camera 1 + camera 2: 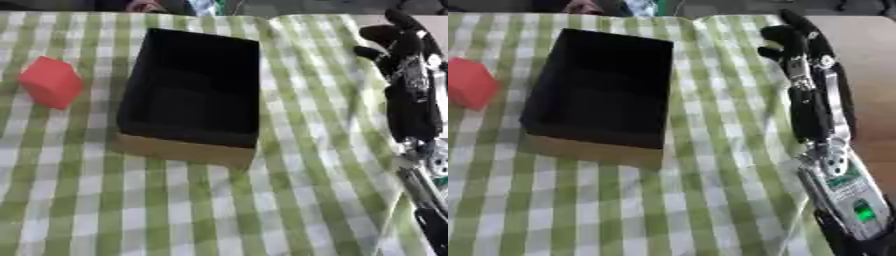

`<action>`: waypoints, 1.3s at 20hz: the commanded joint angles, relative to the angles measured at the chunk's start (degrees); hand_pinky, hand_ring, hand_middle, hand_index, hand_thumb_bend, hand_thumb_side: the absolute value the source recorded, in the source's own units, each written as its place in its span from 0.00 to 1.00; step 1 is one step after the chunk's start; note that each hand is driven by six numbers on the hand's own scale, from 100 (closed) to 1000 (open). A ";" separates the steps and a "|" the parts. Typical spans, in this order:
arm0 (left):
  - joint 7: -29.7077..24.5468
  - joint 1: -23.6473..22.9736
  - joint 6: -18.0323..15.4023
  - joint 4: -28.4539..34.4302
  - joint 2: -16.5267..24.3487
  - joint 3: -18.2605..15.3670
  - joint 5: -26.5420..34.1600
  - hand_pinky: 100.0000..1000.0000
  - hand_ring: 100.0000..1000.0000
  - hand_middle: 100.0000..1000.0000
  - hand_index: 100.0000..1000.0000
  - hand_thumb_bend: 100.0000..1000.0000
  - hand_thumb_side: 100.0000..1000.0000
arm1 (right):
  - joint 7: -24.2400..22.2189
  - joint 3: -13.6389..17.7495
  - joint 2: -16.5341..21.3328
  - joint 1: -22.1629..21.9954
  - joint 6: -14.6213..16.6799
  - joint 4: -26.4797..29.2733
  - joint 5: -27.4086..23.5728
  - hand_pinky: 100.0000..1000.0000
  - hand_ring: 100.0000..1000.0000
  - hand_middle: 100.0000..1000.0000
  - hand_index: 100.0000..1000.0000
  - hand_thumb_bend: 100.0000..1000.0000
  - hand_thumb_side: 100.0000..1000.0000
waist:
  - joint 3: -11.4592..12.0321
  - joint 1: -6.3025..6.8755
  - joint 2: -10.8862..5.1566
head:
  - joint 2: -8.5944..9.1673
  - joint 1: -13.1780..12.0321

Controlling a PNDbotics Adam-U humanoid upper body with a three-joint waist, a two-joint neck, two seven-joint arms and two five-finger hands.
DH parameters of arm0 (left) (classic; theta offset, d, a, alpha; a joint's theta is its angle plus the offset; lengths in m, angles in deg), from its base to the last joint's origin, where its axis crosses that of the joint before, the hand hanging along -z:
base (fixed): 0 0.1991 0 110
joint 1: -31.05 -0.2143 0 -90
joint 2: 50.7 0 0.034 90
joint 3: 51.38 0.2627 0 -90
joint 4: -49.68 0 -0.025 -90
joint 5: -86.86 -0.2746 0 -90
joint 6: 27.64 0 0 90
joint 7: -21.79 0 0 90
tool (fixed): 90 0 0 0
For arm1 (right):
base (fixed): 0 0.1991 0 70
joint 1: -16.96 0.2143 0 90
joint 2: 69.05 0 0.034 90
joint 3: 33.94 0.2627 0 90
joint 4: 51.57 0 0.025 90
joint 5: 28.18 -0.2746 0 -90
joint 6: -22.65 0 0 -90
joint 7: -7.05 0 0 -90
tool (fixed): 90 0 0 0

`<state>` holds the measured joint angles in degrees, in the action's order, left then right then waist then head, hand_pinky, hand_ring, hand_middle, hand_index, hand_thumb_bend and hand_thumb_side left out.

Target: Pick up objects on the table and place them in the box.

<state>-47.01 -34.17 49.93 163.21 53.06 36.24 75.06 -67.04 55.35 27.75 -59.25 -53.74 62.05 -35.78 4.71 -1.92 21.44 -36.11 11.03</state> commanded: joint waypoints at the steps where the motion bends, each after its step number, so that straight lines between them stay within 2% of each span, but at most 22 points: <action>1: -2.01 1.43 3.74 1.06 5.60 -0.54 -3.60 0.70 0.62 0.66 0.84 0.28 0.73 | 0.21 0.58 1.21 0.00 0.28 0.97 0.47 0.75 0.82 0.66 0.88 0.00 0.72 | -0.18 -0.16 -0.78 | 0.74 0.20; 4: -6.68 3.15 7.33 0.83 10.00 -0.25 -7.53 0.69 0.67 0.70 0.87 0.31 0.68 | 0.25 0.57 1.88 -0.29 0.59 0.97 0.61 0.75 0.82 0.66 0.87 0.00 0.72 | -0.35 -0.04 -1.08 | 0.59 -0.13; 5: -8.78 3.89 7.87 0.46 11.36 -0.12 -9.09 0.69 0.69 0.70 0.86 0.31 0.68 | 0.24 0.56 2.07 -0.39 0.69 0.97 0.65 0.75 0.81 0.66 0.87 0.00 0.76 | -0.42 0.00 -1.19 | 0.53 -0.22; 6: -11.66 4.69 7.93 -0.35 13.04 0.26 -10.96 0.69 0.71 0.72 0.89 0.32 0.65 | 0.25 0.55 2.28 -0.51 0.78 0.97 0.69 0.75 0.81 0.66 0.87 0.00 0.72 | -0.56 0.09 -1.37 | 0.41 -0.36; 8: -17.41 6.39 7.67 -2.56 15.50 1.05 -13.10 0.69 0.73 0.75 0.91 0.34 0.64 | 0.27 0.52 2.56 -0.74 0.87 0.97 0.69 0.75 0.81 0.66 0.87 0.00 0.73 | -0.84 0.28 -1.72 | 0.15 -0.67; 13: -30.09 10.51 2.60 -9.67 20.86 3.29 -16.63 0.68 0.77 0.79 0.95 0.42 0.60 | 0.30 0.59 3.42 -1.41 1.04 0.97 0.48 0.75 0.81 0.66 0.87 0.00 0.73 | -2.12 0.85 -3.04 | -0.82 -2.02; 14: -31.77 11.18 1.35 -11.12 21.71 3.66 -17.42 0.68 0.78 0.81 0.96 0.46 0.59 | 0.36 0.65 3.59 -1.58 1.08 0.97 0.41 0.74 0.81 0.66 0.87 0.00 0.73 | -2.45 1.01 -3.37 | -1.03 -2.30; 18: -36.77 13.36 -3.12 -16.26 24.08 5.42 -19.97 0.68 0.81 0.83 0.98 0.62 0.59 | 0.45 0.77 4.10 -2.12 1.18 0.97 0.24 0.74 0.81 0.66 0.87 0.00 0.73 | -3.63 1.52 -4.21 | -1.68 -2.96; 21: -39.91 14.70 -5.58 -18.51 24.92 6.63 -21.51 0.68 0.82 0.85 0.99 0.69 0.59 | 0.44 0.75 4.26 -2.28 1.25 0.97 0.29 0.74 0.81 0.66 0.87 0.00 0.73 | -4.02 1.66 -4.25 | -1.77 -3.24; 26: -44.61 17.89 -7.89 -23.00 24.99 8.24 -23.29 0.69 0.84 0.87 1.00 0.80 0.62 | 0.25 0.48 4.50 -2.31 1.33 0.97 0.59 0.74 0.81 0.66 0.87 0.00 0.73 | -4.38 1.83 -3.91 | -1.59 -4.00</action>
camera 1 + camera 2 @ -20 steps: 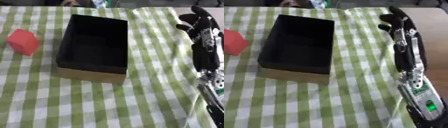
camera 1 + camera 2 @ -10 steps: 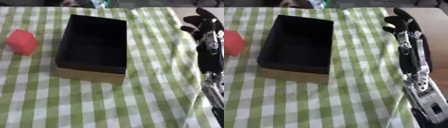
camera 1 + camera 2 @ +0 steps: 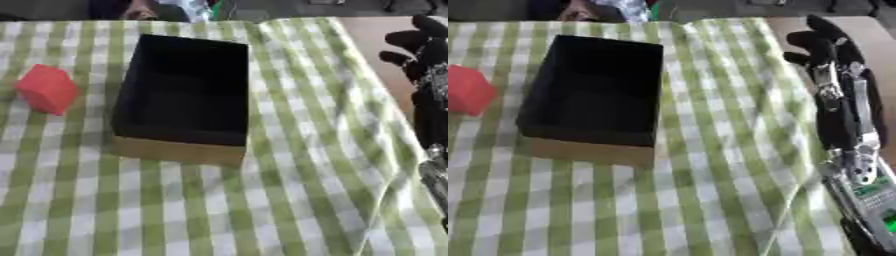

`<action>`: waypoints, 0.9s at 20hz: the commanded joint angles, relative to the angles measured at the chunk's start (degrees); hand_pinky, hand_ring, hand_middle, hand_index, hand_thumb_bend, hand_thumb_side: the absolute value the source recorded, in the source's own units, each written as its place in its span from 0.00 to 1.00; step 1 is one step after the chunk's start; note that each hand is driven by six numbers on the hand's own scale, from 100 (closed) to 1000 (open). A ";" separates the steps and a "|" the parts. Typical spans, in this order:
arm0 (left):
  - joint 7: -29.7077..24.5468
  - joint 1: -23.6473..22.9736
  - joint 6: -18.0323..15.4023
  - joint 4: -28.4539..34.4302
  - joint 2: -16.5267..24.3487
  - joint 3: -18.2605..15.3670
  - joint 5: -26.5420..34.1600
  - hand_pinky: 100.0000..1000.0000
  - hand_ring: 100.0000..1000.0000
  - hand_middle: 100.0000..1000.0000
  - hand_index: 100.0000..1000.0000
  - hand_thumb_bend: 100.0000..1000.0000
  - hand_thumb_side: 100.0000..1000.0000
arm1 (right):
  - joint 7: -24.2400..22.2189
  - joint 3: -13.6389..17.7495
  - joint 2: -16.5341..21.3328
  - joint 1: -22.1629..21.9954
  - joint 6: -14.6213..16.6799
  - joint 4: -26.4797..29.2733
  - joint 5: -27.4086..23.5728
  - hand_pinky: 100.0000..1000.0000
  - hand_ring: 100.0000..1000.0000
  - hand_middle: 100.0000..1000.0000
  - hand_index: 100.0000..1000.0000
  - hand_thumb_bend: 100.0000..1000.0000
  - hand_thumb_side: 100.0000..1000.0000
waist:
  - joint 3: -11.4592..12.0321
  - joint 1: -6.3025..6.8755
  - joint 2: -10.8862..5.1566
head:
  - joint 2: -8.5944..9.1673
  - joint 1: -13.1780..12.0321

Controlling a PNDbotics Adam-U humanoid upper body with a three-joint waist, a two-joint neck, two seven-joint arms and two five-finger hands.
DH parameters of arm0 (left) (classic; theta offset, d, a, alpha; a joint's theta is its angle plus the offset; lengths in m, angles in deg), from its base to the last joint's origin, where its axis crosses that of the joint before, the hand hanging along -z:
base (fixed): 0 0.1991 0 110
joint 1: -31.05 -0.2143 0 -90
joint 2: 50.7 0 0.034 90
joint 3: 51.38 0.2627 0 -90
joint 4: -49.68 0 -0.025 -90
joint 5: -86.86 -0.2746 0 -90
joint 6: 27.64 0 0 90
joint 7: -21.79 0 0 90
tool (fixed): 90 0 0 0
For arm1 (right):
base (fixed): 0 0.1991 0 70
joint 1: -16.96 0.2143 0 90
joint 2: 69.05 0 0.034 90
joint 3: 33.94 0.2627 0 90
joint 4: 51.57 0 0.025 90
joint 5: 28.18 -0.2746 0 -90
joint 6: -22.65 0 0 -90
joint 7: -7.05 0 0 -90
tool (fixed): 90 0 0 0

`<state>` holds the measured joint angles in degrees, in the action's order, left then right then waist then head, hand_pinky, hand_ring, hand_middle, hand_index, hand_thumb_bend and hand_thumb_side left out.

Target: Pick up objects on the table and place them in the box.

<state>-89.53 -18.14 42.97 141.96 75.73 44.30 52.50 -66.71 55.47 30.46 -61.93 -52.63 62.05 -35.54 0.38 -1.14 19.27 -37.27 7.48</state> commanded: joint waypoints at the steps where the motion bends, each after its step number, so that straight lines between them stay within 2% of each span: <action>1: -3.23 2.68 -1.31 -3.01 2.18 0.56 -1.02 0.69 0.84 0.88 1.00 0.81 0.62 | -0.11 0.29 1.80 0.40 0.21 0.97 0.40 0.74 0.81 0.66 0.87 0.00 0.73 | -0.13 1.12 -1.64 | -0.40 -0.53; 5: -7.42 6.27 -2.73 -7.67 1.00 1.82 -2.18 0.70 0.85 0.90 1.00 0.86 0.61 | -0.28 0.04 1.90 0.51 0.14 0.97 0.61 0.74 0.81 0.66 0.87 0.00 0.73 | -0.15 1.25 -1.32 | -0.53 -1.04; 10: -10.12 10.22 -4.41 -12.24 -1.28 3.29 -3.87 0.70 0.86 0.93 1.00 0.91 0.58 | -0.43 -0.21 1.95 0.73 0.02 0.97 0.68 0.75 0.81 0.66 0.87 0.00 0.73 | -0.04 1.41 -1.07 | -0.08 -2.28; 18: -12.37 14.58 -6.79 -18.53 -5.06 5.25 -8.49 0.70 0.86 0.93 1.00 0.90 0.56 | -0.96 -0.63 1.57 1.34 -0.33 0.97 0.35 0.75 0.81 0.66 0.87 0.00 0.73 | -0.24 1.51 -0.69 | 0.82 -3.01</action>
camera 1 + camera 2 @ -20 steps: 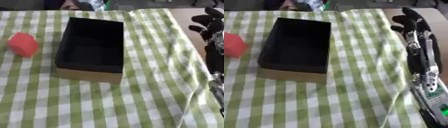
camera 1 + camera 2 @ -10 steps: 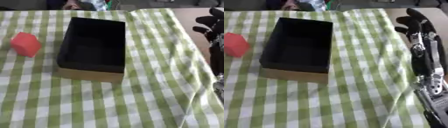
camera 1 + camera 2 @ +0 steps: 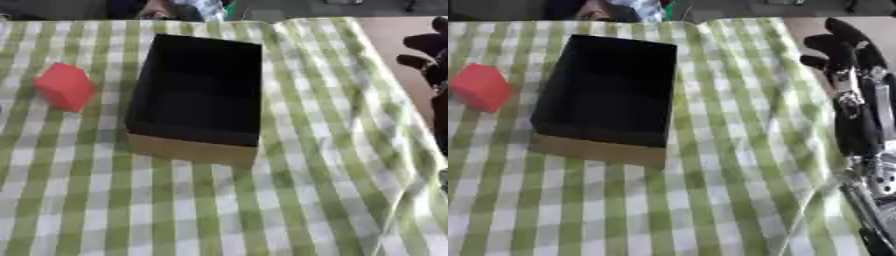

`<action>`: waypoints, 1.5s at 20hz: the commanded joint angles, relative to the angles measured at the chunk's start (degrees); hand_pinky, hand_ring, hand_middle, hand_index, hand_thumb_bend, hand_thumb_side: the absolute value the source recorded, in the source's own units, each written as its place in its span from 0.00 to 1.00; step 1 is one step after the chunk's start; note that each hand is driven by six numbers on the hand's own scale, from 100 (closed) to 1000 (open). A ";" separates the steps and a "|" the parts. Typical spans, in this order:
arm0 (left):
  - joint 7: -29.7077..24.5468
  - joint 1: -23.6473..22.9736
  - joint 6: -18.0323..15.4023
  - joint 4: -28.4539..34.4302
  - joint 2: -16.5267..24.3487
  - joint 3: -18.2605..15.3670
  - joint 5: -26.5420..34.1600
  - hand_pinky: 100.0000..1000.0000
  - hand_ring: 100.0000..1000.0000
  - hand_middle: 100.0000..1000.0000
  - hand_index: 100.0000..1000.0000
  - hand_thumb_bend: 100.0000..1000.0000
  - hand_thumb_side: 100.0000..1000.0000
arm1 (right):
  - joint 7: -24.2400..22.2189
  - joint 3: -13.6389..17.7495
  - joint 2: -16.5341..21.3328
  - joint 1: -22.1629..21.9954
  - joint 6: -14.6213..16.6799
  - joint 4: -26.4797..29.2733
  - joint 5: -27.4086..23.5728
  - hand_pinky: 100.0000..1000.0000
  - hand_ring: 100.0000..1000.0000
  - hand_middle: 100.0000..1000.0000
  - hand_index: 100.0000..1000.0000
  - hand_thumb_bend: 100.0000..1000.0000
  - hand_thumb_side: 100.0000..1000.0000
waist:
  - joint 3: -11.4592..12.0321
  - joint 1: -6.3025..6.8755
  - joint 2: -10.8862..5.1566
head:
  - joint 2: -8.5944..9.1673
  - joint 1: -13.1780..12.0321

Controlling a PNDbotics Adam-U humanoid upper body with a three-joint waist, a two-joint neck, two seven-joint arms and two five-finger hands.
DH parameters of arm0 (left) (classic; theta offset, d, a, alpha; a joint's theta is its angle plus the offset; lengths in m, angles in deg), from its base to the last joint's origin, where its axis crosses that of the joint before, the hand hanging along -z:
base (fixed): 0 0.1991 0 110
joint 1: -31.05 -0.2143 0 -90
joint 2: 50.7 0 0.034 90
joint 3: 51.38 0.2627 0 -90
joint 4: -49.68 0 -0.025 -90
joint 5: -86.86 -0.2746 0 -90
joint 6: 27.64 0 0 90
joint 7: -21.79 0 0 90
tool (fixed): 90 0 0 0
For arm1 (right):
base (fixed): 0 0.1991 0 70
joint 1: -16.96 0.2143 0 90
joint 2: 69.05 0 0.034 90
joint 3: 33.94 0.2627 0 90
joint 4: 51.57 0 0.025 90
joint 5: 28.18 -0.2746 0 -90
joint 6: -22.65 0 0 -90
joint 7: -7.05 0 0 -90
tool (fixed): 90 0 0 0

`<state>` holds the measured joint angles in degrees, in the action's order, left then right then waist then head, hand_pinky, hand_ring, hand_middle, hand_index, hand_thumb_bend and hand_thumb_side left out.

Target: Pick up objects on the table and place them in the box.

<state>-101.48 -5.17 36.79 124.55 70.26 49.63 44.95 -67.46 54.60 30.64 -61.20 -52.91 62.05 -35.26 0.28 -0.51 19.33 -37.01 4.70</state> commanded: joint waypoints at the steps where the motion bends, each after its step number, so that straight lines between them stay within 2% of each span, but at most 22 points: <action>1: -0.66 1.97 -0.73 -1.79 -0.04 0.07 -1.19 0.70 0.86 0.92 1.00 0.89 0.56 | -0.28 0.19 1.34 0.67 -0.08 0.97 0.05 0.75 0.81 0.66 0.87 0.00 0.73 | -0.19 0.87 -0.68 | 0.65 -0.30; 4: -1.66 2.87 -0.77 -3.87 -1.35 0.42 -1.98 0.70 0.85 0.90 1.00 0.88 0.55 | -0.46 0.06 1.19 0.81 -0.18 0.97 0.03 0.75 0.81 0.66 0.87 0.00 0.72 | -0.32 0.83 -0.45 | 0.85 -0.46; 8: -3.32 3.16 -1.54 -5.84 -2.33 1.00 -2.91 0.71 0.86 0.91 1.00 0.88 0.48 | -0.59 -0.06 0.96 0.91 -0.34 0.97 0.13 0.75 0.81 0.66 0.87 0.00 0.72 | -0.52 0.80 -0.05 | 1.18 -0.60; 12: -4.20 3.75 -2.27 -6.58 -3.29 1.19 -3.57 0.71 0.85 0.91 1.00 0.86 0.49 | -0.66 -0.28 0.68 1.04 -0.58 0.97 0.18 0.75 0.81 0.66 0.87 0.00 0.72 | -0.65 0.73 0.24 | 1.52 -0.66; 15: -3.74 4.91 -2.05 -7.78 -4.47 1.01 -4.32 0.71 0.85 0.92 1.00 0.79 0.52 | -0.87 -0.50 0.45 1.27 -0.71 0.97 0.09 0.75 0.81 0.66 0.87 0.00 0.72 | -0.86 0.57 0.40 | 1.95 -0.91; 20: -3.05 6.80 -1.88 -11.05 -6.60 0.66 -6.20 0.71 0.86 0.93 1.00 0.73 0.50 | -1.13 -0.68 0.31 1.59 -0.63 0.97 0.07 0.75 0.81 0.65 0.87 0.00 0.72 | -1.37 0.44 0.82 | 2.56 -1.31; 25: -3.26 7.61 -2.23 -12.83 -7.59 0.58 -7.82 0.71 0.87 0.94 1.00 0.58 0.43 | -1.23 -0.78 0.09 1.77 -0.63 0.97 0.33 0.75 0.81 0.65 0.87 0.00 0.72 | -1.93 0.57 1.64 | 3.23 -1.69; 30: -5.95 7.79 -1.84 -13.60 -7.74 0.61 -7.92 0.72 0.87 0.94 1.00 0.51 0.36 | -1.16 -0.90 -0.12 1.95 -0.72 0.97 0.69 0.75 0.81 0.65 0.87 0.00 0.71 | -2.18 0.80 2.42 | 3.59 -1.74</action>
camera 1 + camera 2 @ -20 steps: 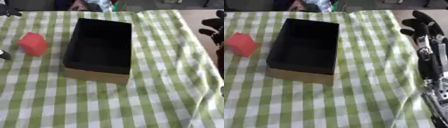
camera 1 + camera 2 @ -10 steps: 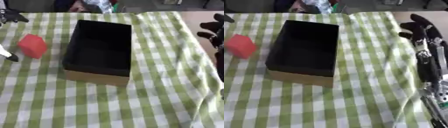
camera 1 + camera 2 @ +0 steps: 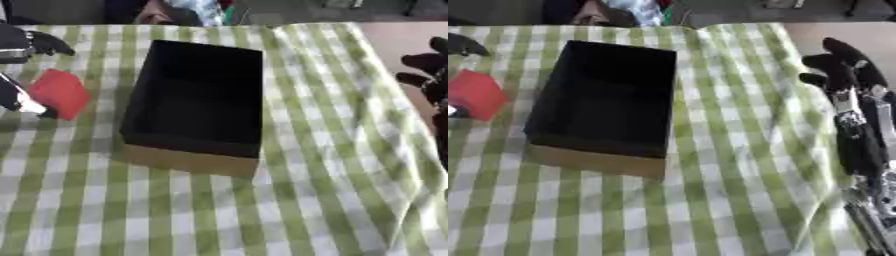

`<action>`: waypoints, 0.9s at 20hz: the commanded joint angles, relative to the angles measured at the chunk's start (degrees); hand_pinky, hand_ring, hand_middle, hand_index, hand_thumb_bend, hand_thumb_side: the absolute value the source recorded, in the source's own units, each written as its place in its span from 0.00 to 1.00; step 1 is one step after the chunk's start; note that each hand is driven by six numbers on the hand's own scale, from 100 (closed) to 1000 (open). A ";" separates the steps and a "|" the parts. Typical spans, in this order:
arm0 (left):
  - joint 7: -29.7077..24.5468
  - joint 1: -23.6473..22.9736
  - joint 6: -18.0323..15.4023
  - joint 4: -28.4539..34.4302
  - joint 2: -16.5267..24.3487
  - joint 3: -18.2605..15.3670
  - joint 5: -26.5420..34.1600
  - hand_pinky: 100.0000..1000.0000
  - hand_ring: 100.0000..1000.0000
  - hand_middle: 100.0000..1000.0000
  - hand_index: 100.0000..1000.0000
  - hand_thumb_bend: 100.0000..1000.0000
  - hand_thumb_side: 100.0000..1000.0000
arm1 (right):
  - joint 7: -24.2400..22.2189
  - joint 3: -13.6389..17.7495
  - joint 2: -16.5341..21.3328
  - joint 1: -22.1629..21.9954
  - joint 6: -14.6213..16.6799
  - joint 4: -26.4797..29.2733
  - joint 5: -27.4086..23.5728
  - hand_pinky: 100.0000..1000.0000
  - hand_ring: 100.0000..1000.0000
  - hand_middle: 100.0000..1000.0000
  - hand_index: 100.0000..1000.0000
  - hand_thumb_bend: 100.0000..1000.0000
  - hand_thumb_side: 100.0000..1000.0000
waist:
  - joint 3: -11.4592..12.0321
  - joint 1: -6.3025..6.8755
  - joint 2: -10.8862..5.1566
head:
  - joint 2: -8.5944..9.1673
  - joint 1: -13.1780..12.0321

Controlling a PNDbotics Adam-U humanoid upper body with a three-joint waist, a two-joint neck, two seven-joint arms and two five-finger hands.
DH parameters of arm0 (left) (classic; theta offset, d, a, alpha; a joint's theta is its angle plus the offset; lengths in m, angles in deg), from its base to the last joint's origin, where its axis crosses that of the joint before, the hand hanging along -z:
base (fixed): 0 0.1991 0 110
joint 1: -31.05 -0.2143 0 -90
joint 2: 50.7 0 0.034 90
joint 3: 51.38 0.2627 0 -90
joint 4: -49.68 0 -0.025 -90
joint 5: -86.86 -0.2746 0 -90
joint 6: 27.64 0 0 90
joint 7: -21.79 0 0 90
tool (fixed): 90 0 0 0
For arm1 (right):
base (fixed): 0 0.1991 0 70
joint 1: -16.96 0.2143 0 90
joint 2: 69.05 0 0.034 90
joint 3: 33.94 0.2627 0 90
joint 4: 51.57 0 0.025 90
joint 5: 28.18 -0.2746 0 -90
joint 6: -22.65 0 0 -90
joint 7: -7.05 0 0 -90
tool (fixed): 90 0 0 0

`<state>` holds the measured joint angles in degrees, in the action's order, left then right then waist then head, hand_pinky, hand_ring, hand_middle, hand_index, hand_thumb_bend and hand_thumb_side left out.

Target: Pick up objects on the table and place them in the box.

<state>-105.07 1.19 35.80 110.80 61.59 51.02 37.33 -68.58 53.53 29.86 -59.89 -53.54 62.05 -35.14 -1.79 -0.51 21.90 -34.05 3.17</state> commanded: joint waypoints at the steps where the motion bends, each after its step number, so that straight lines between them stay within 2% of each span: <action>1: -2.96 1.49 -0.71 0.16 0.93 -0.84 -0.21 0.72 0.87 0.94 1.00 0.49 0.36 | -0.05 0.12 0.61 0.69 -0.10 0.97 0.59 0.75 0.81 0.65 0.87 0.00 0.71 | -0.15 0.84 -0.03 | 0.67 -0.22; 10: -6.09 2.25 1.57 -1.18 0.57 -2.06 -2.24 0.72 0.88 0.94 1.00 0.36 0.27 | -0.16 -0.26 0.20 1.14 -0.19 0.97 0.75 0.75 0.81 0.65 0.87 0.00 0.71 | -0.82 1.06 0.83 | 1.43 -0.73; 18: -7.52 2.04 1.98 -2.91 -0.34 -2.27 -2.47 0.72 0.86 0.87 1.00 0.29 0.19 | -0.09 -0.38 -0.44 0.99 -0.56 0.97 1.13 0.75 0.81 0.64 0.87 0.00 0.70 | -1.41 1.19 1.36 | 2.02 -1.27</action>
<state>-109.59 2.13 40.31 107.83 60.55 49.29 34.95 -68.79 52.85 28.85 -59.37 -53.85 62.05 -34.28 -3.15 -0.14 23.67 -32.60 2.14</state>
